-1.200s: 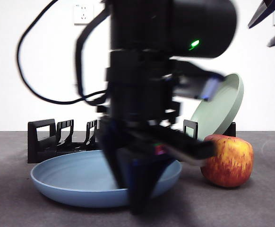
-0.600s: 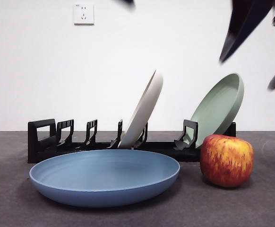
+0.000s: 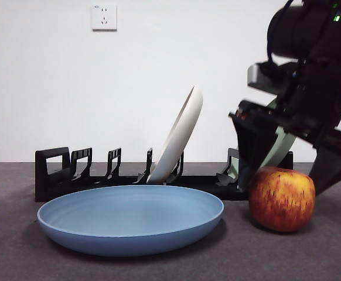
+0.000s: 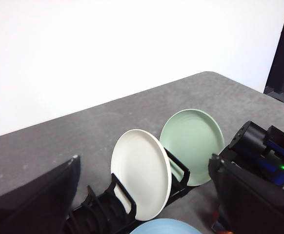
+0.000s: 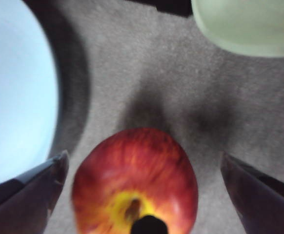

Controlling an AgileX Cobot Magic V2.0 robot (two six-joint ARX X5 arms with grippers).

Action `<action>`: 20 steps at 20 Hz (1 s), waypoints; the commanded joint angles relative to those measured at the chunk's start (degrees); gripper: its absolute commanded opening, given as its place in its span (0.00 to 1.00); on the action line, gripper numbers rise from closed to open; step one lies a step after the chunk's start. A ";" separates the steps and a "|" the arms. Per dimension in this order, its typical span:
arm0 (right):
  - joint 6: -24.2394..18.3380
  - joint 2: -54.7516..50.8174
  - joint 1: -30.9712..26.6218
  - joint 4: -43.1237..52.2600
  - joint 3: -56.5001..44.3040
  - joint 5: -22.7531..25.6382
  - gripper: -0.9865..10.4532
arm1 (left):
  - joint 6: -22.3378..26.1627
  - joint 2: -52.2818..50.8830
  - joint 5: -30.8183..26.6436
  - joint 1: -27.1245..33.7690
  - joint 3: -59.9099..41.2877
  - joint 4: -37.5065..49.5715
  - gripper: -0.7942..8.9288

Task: Take the blue plate from the plate rack,put the plate on the table,take the apple from the table,put the apple in the plate

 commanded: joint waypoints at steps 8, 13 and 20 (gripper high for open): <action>2.01 -1.68 0.98 -5.44 2.97 -0.17 0.08 | -0.07 -0.28 -0.35 0.15 -0.22 -1.81 0.53; 3.56 -4.57 8.41 -5.66 12.11 -7.67 0.08 | 3.13 -0.28 -6.91 0.15 -0.22 -1.84 0.53; 3.56 4.59 21.24 -0.20 21.68 -3.87 0.08 | 7.21 -0.31 -13.18 0.17 -0.22 -2.54 0.53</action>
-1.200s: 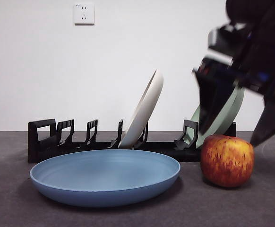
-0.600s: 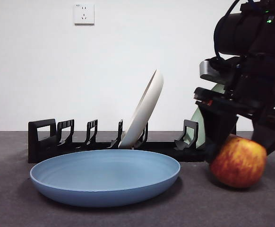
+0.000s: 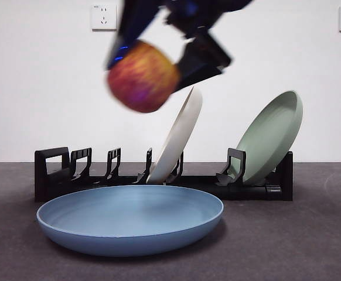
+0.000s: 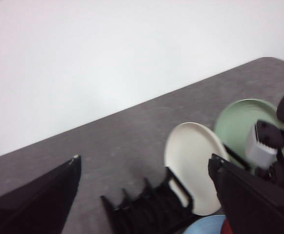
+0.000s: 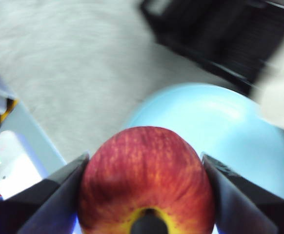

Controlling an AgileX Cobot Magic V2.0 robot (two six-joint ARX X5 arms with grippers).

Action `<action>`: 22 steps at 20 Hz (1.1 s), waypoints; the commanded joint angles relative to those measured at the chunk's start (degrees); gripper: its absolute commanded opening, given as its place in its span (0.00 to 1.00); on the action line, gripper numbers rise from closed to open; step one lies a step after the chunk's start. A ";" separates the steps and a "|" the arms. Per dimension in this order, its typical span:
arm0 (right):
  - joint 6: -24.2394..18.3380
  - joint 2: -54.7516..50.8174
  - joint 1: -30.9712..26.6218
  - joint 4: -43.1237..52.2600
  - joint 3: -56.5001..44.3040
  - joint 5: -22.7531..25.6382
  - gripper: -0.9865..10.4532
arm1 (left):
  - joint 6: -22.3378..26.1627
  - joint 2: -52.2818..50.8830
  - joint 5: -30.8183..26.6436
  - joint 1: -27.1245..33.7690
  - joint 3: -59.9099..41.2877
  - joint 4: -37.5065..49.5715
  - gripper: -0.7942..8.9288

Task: Take the blue plate from the plate rack,put the plate on the table,take the apple from the table,put the apple in the plate

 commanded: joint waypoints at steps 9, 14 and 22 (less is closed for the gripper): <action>-0.72 20.04 2.97 -0.50 3.93 11.21 0.09 | 2.16 -0.11 -4.63 2.84 -0.22 -7.45 0.53; 0.33 20.31 3.06 -0.70 3.93 11.08 0.49 | 2.10 -0.09 -4.55 4.24 -0.22 -9.53 0.53; -0.72 13.97 1.84 -1.25 3.96 11.28 0.52 | -1.11 0.59 1.99 4.26 -0.22 -9.64 0.53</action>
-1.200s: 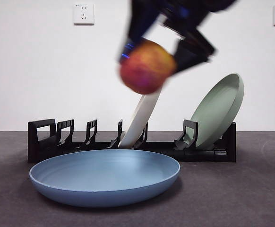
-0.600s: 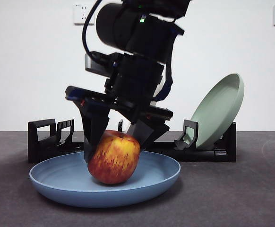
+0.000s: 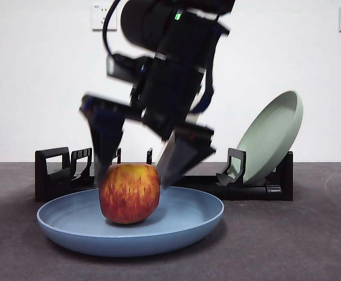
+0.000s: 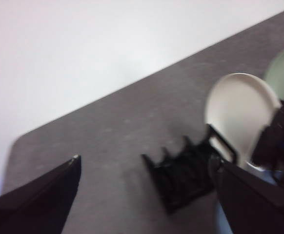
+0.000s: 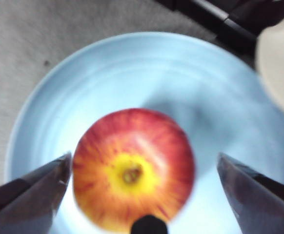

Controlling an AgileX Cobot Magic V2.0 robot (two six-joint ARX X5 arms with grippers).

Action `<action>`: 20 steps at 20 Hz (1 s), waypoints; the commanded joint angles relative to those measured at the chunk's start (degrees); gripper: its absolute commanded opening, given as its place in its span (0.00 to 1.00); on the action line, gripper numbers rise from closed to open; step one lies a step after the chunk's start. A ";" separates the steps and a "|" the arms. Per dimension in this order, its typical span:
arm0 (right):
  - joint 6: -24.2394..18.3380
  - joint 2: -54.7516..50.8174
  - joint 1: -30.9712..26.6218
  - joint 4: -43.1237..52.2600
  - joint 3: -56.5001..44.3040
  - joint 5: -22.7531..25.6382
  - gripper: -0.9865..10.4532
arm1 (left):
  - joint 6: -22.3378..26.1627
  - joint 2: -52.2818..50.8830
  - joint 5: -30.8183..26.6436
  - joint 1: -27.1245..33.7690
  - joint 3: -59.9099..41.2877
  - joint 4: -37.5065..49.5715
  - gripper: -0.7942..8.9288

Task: Take the blue plate from the plate rack,put the plate on the table,take the apple from the table,put the apple in the plate

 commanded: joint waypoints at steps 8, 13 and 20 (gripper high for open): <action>-6.25 -24.61 -2.97 -8.22 0.04 0.92 0.26 | 2.38 7.61 15.45 0.17 -0.22 4.81 0.05; -7.69 -32.76 -5.95 -12.22 -0.04 6.03 0.07 | 3.93 9.66 21.38 1.70 -0.24 6.27 0.07; -7.74 -45.09 -6.21 -3.15 -10.91 6.91 0.07 | 2.80 6.36 28.46 6.34 -11.85 15.26 0.07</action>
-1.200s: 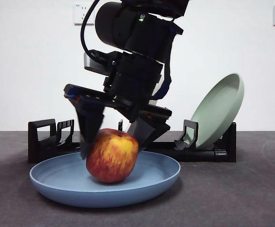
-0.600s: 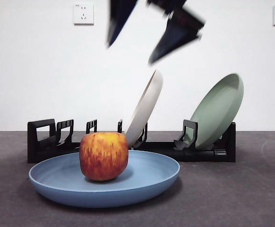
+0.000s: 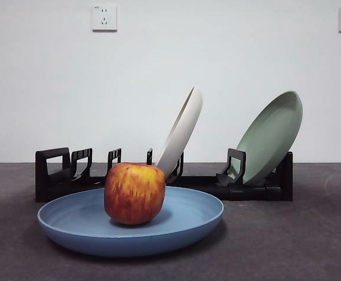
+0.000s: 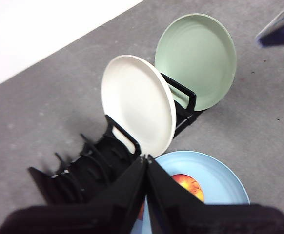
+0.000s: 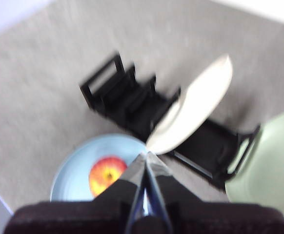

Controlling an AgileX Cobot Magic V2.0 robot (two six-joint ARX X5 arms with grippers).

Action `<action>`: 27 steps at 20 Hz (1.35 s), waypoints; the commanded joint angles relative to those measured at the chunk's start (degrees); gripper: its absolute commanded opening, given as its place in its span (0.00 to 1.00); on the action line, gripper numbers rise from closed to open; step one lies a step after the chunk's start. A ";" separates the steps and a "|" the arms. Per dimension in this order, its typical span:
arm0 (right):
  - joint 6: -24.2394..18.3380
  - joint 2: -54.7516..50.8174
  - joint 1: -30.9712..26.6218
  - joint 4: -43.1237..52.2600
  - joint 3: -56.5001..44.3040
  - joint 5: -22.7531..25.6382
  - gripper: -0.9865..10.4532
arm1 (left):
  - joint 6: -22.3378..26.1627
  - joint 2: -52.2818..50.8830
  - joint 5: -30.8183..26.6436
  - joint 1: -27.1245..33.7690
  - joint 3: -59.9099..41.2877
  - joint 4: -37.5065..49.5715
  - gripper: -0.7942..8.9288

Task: Take the blue plate from the plate rack,put the plate on the table,take the apple from the table,put the apple in the plate

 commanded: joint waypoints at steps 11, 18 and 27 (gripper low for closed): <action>7.74 -18.78 0.07 27.85 -41.99 6.23 0.07 | -7.06 -8.59 1.36 0.48 -37.22 35.34 0.07; 7.96 -18.29 0.07 27.56 -41.99 7.39 0.09 | -7.23 -8.59 1.03 0.48 -37.18 34.16 0.08; 7.96 -18.29 0.07 27.56 -41.97 7.32 0.09 | -3.45 -16.33 1.01 1.95 -37.18 31.15 0.08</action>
